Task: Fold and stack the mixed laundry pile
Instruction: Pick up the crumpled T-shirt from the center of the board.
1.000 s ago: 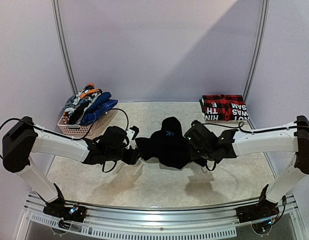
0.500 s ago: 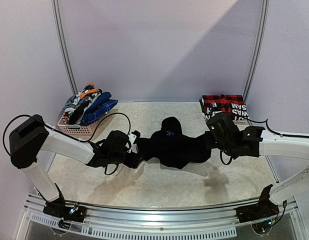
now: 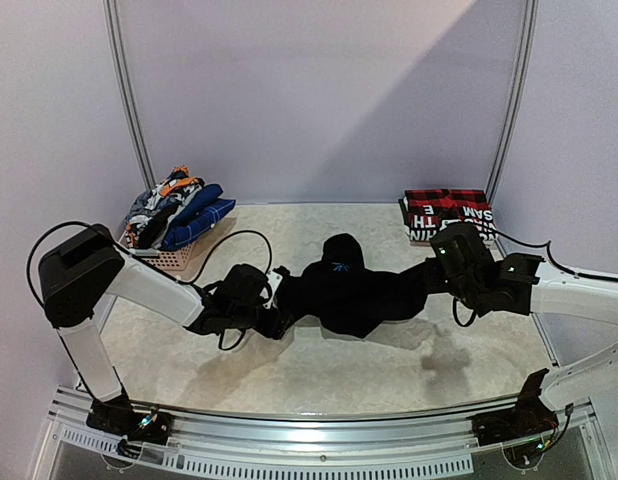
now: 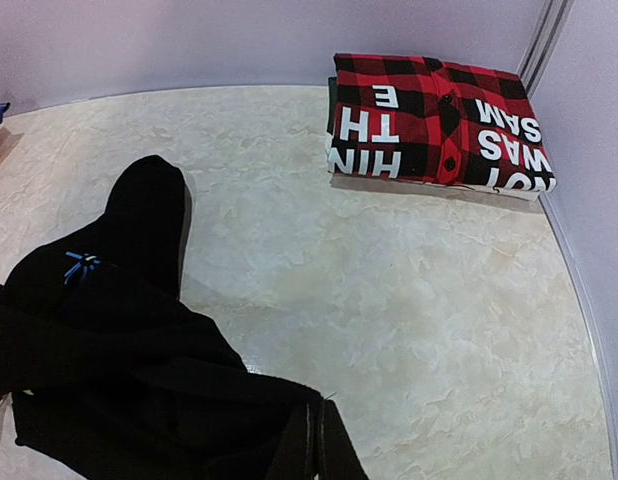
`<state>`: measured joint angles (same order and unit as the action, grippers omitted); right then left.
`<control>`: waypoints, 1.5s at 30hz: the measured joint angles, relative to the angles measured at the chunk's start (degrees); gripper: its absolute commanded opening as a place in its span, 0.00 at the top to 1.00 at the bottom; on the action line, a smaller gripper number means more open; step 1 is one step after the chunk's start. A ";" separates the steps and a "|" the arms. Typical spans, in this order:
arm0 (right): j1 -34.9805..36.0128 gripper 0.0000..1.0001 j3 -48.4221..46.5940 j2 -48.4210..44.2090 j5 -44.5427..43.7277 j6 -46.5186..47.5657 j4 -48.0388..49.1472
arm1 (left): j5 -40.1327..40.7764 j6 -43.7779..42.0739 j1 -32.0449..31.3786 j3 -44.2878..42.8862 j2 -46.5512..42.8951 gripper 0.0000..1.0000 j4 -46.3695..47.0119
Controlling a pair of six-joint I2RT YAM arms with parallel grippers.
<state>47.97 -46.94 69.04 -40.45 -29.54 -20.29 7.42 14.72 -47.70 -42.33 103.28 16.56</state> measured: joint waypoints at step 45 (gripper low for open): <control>-3.78 1.00 0.37 -7.19 -2.49 6.51 1.53 | 4.94 -2.45 0.59 2.01 -33.75 1.00 -13.84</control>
<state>44.18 -46.57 61.84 -42.94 -23.03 -18.76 12.36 12.27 -47.11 -40.32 69.54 2.72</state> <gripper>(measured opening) 0.008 0.030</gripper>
